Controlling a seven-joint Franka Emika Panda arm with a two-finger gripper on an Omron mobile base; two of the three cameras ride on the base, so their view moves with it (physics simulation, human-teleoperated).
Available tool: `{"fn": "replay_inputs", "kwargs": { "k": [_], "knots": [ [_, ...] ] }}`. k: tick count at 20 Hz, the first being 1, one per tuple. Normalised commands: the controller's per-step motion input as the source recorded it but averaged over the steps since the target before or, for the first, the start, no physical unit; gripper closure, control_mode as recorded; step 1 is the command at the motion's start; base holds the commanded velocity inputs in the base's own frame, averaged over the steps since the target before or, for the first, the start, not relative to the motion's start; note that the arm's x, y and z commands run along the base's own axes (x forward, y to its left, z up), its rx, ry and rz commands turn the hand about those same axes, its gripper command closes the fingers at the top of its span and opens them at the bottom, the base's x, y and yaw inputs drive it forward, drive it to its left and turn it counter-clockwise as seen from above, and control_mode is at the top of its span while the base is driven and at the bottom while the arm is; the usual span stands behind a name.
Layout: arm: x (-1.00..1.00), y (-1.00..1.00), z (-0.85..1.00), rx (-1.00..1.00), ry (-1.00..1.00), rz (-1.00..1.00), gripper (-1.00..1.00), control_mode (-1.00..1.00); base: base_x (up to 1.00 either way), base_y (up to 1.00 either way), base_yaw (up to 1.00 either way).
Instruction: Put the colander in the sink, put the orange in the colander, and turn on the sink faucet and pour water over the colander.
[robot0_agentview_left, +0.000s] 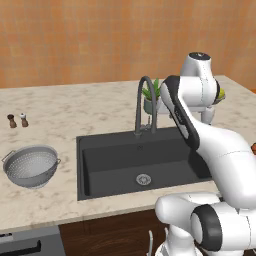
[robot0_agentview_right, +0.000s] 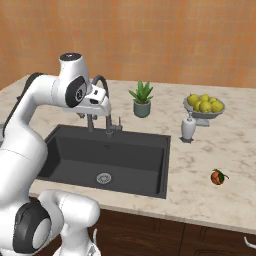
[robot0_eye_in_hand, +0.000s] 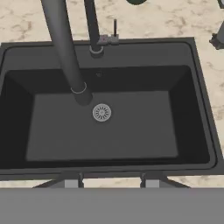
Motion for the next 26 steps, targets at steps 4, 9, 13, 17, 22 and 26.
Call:
{"fn": "replay_inputs", "kwargs": {
  "k": [4, 9, 13, 17, 22, 26],
  "knots": [
    [-0.42, 0.19, -0.04, -0.05, -0.09, 0.00, -1.00, -1.00, 0.00, 0.00, 0.00],
    [-0.91, 0.69, -0.34, -0.03, -0.11, 0.00, -1.00, -1.00, 0.00, 0.00, 0.00],
    [-0.74, 0.66, -0.34, 0.04, -0.01, -0.01, -1.00, -1.00, 0.00, 0.00, 0.00],
    [-0.33, 0.73, -0.18, 0.15, -0.01, 0.00, -1.00, -1.00, 0.00, 0.00, 0.00],
    [-0.05, 0.81, -0.04, 0.05, -0.07, 0.00, -1.00, -1.00, 0.00, 0.00, 0.00],
    [0.02, 0.85, 0.00, 0.00, -0.01, 0.02, -1.00, -1.00, 0.00, 0.00, 0.00]
  ]
}}
